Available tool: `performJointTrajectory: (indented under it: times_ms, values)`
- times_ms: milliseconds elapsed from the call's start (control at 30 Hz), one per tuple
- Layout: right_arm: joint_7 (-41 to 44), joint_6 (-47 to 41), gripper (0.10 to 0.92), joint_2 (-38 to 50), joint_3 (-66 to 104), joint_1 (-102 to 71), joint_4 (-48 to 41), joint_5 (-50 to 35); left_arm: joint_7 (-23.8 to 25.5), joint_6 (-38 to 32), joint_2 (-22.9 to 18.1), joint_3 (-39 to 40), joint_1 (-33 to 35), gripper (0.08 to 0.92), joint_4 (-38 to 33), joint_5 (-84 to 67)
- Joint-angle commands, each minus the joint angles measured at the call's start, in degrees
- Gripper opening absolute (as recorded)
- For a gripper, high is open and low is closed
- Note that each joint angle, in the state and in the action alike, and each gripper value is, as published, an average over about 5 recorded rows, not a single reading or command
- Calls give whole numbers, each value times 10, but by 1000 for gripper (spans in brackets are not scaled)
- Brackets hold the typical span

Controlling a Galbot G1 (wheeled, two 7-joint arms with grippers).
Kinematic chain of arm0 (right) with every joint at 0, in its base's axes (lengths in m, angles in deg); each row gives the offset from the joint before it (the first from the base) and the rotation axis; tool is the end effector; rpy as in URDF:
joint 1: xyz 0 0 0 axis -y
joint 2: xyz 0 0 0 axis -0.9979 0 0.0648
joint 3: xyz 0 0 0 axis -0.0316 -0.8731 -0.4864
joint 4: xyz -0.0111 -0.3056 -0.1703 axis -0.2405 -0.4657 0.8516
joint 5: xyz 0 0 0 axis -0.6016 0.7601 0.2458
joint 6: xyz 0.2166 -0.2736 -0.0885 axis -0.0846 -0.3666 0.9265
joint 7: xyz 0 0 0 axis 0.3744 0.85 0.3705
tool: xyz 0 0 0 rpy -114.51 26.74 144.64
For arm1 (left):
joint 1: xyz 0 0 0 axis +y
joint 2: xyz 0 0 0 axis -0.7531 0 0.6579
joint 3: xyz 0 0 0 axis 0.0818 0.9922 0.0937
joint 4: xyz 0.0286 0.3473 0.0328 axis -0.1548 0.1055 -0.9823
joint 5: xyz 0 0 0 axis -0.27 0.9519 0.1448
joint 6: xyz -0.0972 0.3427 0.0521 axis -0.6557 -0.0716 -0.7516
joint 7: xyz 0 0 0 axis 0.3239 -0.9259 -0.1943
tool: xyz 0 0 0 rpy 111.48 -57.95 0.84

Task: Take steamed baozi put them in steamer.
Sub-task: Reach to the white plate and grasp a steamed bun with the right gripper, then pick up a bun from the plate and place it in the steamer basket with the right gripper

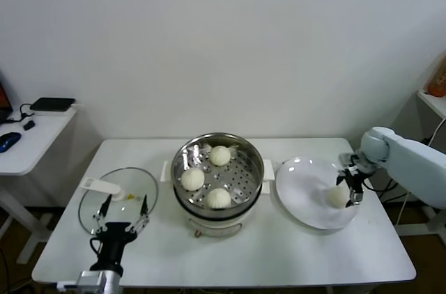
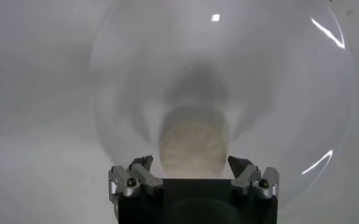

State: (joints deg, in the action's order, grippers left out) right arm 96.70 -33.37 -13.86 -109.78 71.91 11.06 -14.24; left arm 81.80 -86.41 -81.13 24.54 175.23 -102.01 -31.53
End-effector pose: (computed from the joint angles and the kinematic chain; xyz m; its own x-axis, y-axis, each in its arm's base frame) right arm 0.5501 -0.2293 -0.2339 -0.0416 -0.0286 0.9987 -0.9990 -0.0179 -0.0421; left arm 0.1504 0.0440 -0.3029 -0.9968 -0.0639 0.0476 -0.0569 0.9890 0.1365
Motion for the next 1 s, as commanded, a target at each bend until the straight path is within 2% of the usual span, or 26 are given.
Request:
performJointTrajectory:
  times_ms: [33,433,700,1000]
  values:
    - [-3,2,823,-16,32,-29,-23,13,0,1,0,0,0,823,1,1]
    - [0,2,819,-26,42,-30,-35,23,0,-1,0,-3,0,823,3,-1]
    - [0,1,687,-25,43,-28,-32,24,0,-1,0,-5,0,823,4,-2]
    - [1,-12,685,-15,-3,42,-4,-32,0,-3,0,-7,0,823,5,-3]
